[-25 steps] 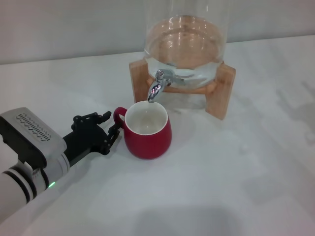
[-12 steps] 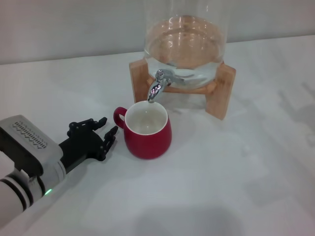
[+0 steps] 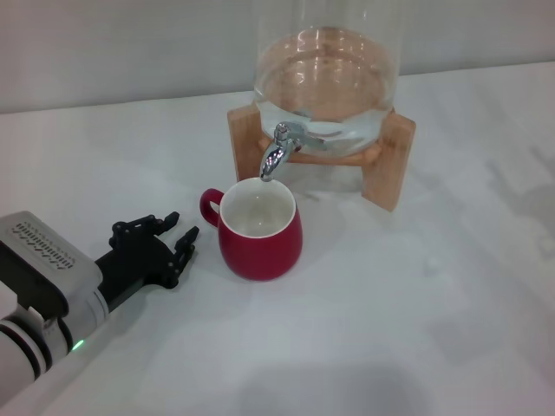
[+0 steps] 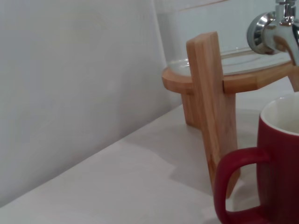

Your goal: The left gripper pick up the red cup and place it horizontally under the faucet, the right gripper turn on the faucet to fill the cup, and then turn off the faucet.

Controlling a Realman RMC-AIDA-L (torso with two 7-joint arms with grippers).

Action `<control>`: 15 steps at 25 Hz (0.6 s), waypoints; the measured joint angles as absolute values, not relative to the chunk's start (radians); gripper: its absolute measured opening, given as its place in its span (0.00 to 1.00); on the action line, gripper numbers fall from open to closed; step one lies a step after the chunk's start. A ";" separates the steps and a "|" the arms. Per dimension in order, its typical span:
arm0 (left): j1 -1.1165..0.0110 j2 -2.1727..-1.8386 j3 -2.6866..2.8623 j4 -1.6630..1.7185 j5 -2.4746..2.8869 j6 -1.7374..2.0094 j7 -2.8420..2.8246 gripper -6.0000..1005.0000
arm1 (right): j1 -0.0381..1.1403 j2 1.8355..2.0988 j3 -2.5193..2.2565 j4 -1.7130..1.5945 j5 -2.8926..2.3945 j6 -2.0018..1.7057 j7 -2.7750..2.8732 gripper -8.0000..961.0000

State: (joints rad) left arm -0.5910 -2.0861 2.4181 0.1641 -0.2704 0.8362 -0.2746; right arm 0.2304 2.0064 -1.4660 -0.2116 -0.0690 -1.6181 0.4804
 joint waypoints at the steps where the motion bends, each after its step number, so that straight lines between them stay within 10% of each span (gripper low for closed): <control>1: -0.591 -2.086 2.415 0.164 -0.271 0.836 -0.272 0.34 | 0.231 2.006 -1.466 -0.212 -0.069 -1.618 0.480 0.83; 15: -0.578 -2.084 2.369 0.150 -0.309 0.836 -0.222 0.36 | 0.232 2.006 -1.466 -0.212 -0.069 -1.613 0.480 0.83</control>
State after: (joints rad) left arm -0.5778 -2.0836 2.3695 0.1497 -0.3094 0.8359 -0.2215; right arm 0.2321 2.0064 -1.4664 -0.2117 -0.0690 -1.6133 0.4801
